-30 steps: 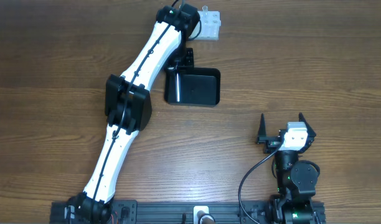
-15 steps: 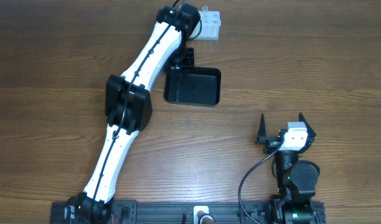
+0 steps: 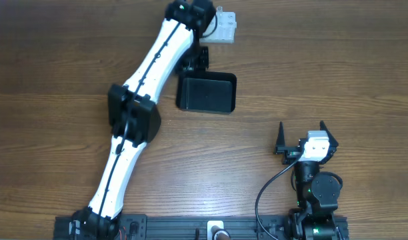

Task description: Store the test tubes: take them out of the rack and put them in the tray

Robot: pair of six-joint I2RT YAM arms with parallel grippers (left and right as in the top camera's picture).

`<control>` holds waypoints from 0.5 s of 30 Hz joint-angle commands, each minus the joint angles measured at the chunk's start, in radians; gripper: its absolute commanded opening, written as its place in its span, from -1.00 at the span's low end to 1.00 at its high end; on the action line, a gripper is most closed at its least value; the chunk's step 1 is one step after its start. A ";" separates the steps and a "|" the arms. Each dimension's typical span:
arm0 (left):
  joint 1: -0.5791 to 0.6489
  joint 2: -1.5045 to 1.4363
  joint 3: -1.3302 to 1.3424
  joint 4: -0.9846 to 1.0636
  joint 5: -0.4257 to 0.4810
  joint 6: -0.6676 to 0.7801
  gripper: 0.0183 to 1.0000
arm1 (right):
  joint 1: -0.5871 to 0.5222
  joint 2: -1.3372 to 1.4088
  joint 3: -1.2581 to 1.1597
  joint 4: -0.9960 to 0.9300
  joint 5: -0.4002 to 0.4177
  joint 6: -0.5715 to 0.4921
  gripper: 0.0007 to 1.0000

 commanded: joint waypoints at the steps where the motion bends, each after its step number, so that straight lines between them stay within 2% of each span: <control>1: -0.001 -0.126 0.030 0.112 -0.082 0.003 0.05 | -0.006 -0.011 -0.005 -0.003 -0.005 -0.005 0.99; 6: 0.000 -0.136 0.030 0.314 -0.159 0.007 0.00 | -0.006 -0.011 -0.005 -0.003 -0.005 -0.005 0.98; 10: 0.000 -0.135 0.030 0.421 -0.248 0.008 0.06 | -0.006 -0.011 -0.005 -0.003 -0.005 -0.005 0.99; 12: 0.004 -0.135 0.030 0.454 -0.292 0.008 0.17 | -0.006 -0.011 -0.005 -0.003 -0.005 -0.005 0.99; 14: 0.012 -0.131 0.030 0.480 -0.305 0.036 0.36 | -0.006 -0.011 -0.005 -0.003 -0.005 -0.005 0.98; 15: 0.018 -0.126 0.030 0.496 -0.305 0.057 0.37 | -0.006 -0.011 -0.005 -0.003 -0.005 -0.005 0.99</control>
